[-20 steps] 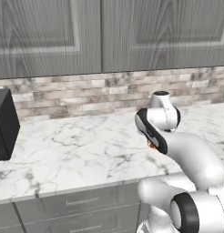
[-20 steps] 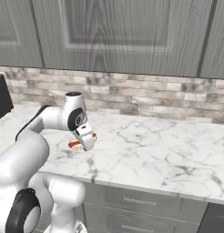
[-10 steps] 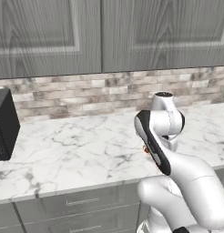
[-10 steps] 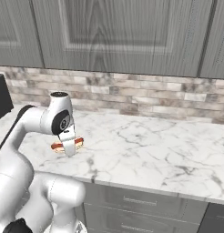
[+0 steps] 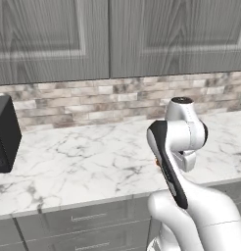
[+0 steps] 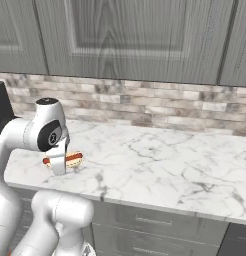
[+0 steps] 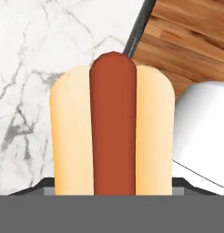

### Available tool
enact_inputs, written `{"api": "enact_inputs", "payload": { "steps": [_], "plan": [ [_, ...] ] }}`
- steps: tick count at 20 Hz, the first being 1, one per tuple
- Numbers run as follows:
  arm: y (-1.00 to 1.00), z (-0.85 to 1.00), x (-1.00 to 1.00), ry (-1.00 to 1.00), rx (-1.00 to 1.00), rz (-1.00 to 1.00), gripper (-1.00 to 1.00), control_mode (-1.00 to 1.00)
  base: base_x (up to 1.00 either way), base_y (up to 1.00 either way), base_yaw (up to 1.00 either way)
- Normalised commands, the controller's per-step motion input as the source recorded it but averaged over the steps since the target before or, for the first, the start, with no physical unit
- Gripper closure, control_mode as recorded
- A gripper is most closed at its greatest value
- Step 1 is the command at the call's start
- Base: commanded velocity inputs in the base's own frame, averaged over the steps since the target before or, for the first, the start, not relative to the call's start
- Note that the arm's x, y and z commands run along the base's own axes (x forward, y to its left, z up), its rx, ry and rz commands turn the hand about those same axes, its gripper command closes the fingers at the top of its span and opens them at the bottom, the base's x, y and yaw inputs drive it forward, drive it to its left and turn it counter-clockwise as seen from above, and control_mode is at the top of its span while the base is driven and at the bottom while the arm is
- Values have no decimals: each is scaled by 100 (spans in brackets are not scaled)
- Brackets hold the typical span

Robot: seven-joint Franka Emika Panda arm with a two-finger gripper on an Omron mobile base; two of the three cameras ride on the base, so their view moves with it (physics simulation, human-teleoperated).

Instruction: Store the hot dog in the freezer for long-term storage. Close the freezer door after placing the cooked food.

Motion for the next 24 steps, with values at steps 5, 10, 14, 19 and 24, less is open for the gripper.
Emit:
{"api": "enact_inputs", "payload": {
  "steps": [5, 10, 14, 19, 24],
  "plan": [
    [0, 9, -7, 4, 0, -12, 100, -100, 0, 0, 0],
    [0, 0, 0, 1, 0, -2, 100, -100, 0, 0, 0],
    [0, 0, -14, 0, 0, -1, 100, -100, 0, 0, 0],
    [-2, 0, -8, 0, 0, -2, 100, 100, -60, -23, -29],
    [0, 0, 0, 0, 0, 0, 100, 100, -40, -61, -58]
  ]
}}
